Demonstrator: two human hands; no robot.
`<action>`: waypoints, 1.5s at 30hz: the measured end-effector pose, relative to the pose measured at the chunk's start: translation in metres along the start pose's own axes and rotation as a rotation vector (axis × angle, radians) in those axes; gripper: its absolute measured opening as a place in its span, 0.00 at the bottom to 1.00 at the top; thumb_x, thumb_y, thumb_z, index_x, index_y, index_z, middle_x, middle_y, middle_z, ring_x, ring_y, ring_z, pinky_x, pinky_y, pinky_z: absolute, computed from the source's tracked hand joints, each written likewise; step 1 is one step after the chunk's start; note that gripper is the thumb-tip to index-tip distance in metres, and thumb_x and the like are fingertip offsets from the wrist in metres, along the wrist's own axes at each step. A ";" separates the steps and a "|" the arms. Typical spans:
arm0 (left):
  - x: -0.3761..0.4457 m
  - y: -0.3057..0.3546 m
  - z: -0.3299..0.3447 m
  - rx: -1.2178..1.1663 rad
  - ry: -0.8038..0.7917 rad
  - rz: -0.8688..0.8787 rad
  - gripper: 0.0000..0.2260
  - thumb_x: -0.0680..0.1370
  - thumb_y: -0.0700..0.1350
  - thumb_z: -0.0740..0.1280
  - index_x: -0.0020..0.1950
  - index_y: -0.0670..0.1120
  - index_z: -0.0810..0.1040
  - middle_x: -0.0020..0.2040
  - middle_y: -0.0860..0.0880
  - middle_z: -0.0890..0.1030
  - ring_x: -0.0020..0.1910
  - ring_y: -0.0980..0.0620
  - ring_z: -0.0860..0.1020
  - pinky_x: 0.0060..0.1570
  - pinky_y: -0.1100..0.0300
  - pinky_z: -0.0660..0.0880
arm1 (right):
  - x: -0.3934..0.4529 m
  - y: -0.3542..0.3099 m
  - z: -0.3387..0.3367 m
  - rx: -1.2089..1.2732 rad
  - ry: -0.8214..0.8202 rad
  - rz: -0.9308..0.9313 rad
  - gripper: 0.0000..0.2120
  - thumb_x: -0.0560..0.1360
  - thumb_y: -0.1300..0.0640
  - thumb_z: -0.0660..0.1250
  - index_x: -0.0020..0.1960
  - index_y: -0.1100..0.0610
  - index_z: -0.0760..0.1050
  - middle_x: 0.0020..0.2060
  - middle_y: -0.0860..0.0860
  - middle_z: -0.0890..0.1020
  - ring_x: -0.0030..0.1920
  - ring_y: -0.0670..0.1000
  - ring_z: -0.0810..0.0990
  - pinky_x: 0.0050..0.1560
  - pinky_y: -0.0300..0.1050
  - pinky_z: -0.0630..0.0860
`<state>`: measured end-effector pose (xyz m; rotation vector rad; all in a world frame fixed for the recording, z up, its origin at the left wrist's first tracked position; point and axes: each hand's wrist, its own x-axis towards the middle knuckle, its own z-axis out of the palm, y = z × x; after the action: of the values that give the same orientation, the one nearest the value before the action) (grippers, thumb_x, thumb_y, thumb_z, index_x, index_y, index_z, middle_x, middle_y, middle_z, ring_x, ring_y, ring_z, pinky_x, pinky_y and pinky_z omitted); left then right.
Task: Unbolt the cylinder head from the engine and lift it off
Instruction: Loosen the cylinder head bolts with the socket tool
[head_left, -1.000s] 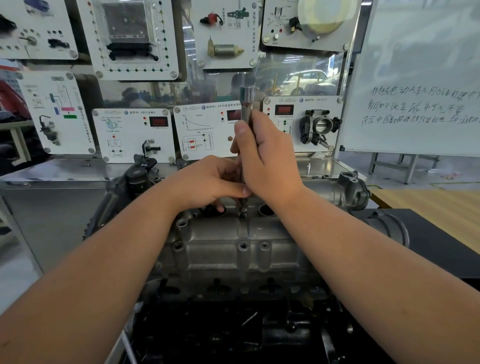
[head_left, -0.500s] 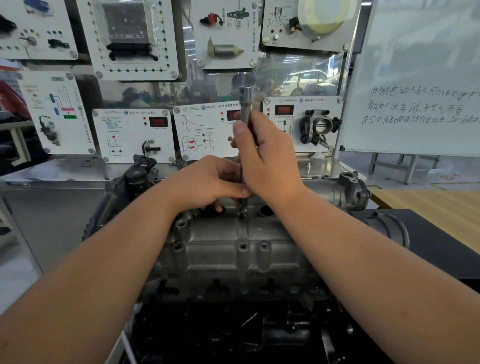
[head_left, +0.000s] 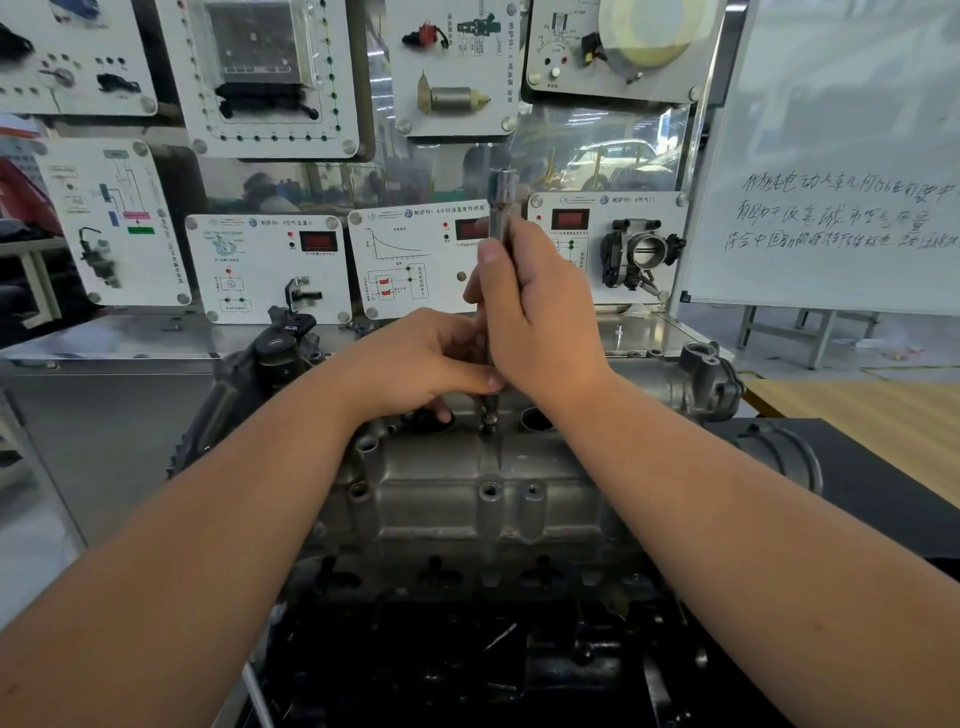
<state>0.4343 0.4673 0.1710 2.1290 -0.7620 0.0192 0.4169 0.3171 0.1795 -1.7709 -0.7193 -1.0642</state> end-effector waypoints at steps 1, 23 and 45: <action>0.000 0.000 0.000 0.002 -0.004 0.003 0.07 0.78 0.42 0.73 0.53 0.52 0.83 0.50 0.54 0.87 0.46 0.59 0.84 0.36 0.60 0.80 | 0.000 0.000 0.000 0.007 -0.002 0.014 0.13 0.83 0.56 0.55 0.51 0.65 0.73 0.34 0.52 0.81 0.31 0.49 0.78 0.35 0.52 0.74; 0.001 -0.002 0.000 -0.001 0.012 0.010 0.06 0.76 0.42 0.75 0.53 0.48 0.83 0.46 0.48 0.86 0.39 0.59 0.84 0.35 0.58 0.80 | -0.001 -0.001 -0.002 0.015 0.001 0.015 0.12 0.83 0.53 0.63 0.60 0.61 0.72 0.35 0.54 0.82 0.35 0.53 0.81 0.37 0.54 0.75; 0.002 -0.004 -0.001 -0.031 -0.006 0.014 0.07 0.75 0.43 0.75 0.53 0.48 0.84 0.47 0.47 0.86 0.39 0.57 0.84 0.33 0.60 0.78 | -0.001 -0.001 -0.003 0.012 0.014 0.023 0.17 0.83 0.53 0.60 0.66 0.63 0.71 0.33 0.53 0.83 0.31 0.50 0.81 0.33 0.54 0.77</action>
<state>0.4376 0.4687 0.1694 2.0956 -0.7766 0.0084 0.4149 0.3148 0.1797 -1.7563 -0.6942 -1.0542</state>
